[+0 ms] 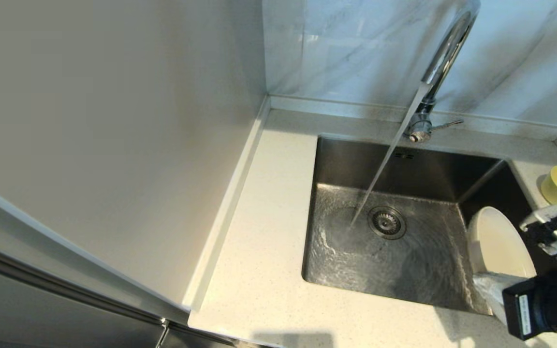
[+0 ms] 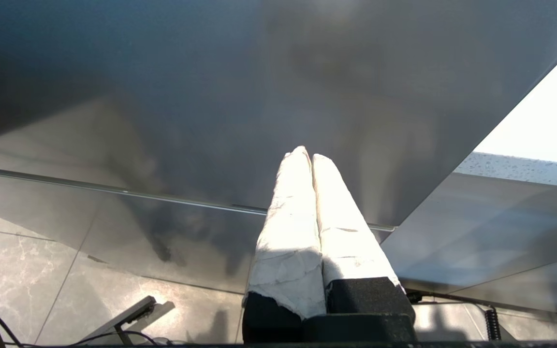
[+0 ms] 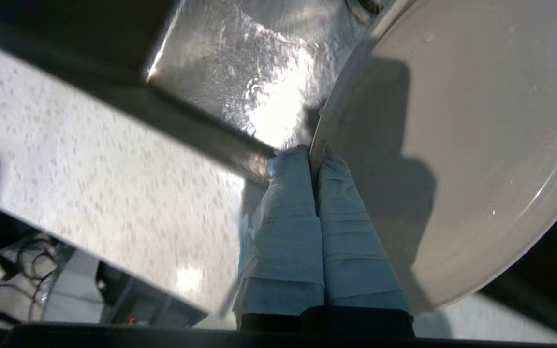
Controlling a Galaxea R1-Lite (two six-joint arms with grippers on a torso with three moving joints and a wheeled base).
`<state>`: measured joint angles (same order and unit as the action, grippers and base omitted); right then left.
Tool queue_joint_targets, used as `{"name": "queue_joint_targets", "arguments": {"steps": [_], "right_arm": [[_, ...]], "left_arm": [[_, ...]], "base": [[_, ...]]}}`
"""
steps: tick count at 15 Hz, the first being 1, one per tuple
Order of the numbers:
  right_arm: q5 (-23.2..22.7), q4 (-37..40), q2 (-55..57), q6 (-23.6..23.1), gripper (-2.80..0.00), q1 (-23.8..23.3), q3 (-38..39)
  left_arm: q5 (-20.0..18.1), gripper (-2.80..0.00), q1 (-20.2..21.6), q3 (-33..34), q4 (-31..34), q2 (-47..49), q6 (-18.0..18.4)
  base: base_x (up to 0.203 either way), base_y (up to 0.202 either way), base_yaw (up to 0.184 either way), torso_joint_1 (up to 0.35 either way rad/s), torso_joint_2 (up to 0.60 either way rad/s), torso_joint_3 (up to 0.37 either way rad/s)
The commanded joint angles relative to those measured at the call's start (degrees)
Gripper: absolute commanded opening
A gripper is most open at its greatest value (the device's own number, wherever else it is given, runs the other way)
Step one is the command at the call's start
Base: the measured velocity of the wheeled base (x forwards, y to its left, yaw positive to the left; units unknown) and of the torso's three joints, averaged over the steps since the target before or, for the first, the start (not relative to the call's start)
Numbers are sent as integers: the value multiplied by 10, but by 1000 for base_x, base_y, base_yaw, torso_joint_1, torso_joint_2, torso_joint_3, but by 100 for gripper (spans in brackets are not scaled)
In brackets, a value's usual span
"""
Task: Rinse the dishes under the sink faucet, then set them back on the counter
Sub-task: Rinse the plate
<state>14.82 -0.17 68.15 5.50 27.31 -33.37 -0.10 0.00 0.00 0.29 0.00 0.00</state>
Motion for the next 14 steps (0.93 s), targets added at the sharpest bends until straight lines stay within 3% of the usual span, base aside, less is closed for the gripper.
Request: {"name": "queue_joint_targets", "arguments": {"steps": [1, 3, 5, 10, 14], "right_arm": [[6, -66, 71, -19, -280, 17, -3], [13, -157, 125, -39, -280, 34, -19], [31, -194, 168, -44, -280, 55, -56], [95, -201, 214, -25, -280, 136, -104], [98, -202, 231, -23, -280, 157, -125]], "left_arm": [[0, -280, 0, 0, 0, 0, 0], [0, -280, 0, 0, 0, 0, 0], [0, -280, 0, 0, 0, 0, 0], [0, -280, 0, 0, 0, 0, 0], [0, -280, 0, 0, 0, 0, 0]], "base": [[0, 0, 0, 0, 0, 0], [0, 0, 0, 0, 0, 0], [0, 0, 0, 0, 0, 0], [0, 0, 0, 0, 0, 0], [0, 0, 0, 0, 0, 0]]}}
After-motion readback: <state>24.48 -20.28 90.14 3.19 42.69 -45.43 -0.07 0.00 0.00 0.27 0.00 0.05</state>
